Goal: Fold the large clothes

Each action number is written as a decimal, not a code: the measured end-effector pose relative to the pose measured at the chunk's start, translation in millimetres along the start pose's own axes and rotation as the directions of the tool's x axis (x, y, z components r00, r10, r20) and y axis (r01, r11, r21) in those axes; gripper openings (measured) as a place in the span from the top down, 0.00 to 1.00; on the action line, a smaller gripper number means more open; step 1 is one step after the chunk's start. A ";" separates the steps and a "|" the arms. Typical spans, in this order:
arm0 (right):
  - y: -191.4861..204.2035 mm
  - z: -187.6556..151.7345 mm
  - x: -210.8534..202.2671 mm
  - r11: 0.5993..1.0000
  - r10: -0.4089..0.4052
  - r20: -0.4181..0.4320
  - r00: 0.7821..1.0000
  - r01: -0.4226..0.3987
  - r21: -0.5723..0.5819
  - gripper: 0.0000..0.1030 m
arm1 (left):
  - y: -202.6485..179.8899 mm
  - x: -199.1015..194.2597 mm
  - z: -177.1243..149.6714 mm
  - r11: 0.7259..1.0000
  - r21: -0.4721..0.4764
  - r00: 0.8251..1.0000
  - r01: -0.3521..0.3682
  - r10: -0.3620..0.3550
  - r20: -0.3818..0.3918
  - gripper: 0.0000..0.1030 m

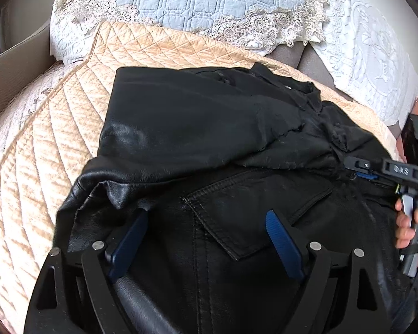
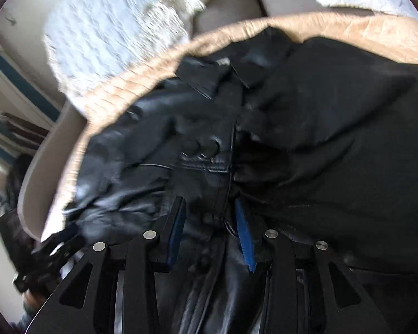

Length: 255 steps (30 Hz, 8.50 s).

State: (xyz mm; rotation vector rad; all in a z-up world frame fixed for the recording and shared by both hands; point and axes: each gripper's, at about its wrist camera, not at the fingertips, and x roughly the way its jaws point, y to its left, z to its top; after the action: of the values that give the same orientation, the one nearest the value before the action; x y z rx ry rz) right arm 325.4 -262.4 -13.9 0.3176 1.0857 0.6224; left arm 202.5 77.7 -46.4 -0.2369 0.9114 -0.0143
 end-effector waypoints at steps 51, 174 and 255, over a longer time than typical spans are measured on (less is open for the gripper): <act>-71.1 -112.5 -165.4 0.945 -0.328 0.189 0.926 0.317 0.085 0.58 | -14.7 -70.1 -0.6 0.995 0.094 0.996 -0.024 0.015 0.092 0.23; -120.1 -220.8 -226.1 0.908 -0.084 0.202 0.976 -0.009 0.418 0.94 | 66.9 -136.9 -102.9 0.990 -0.126 0.998 0.061 -0.061 0.001 0.95; -219.5 96.1 -25.2 0.920 -0.390 0.192 0.901 0.374 0.115 0.81 | 20.8 121.4 148.3 0.943 0.017 0.939 -0.332 0.329 0.102 0.92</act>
State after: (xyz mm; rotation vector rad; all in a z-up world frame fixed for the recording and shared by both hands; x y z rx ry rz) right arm 472.1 -445.3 -69.2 0.2203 0.9325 0.1902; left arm 391.5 113.6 -58.3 -0.0493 0.8426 0.2915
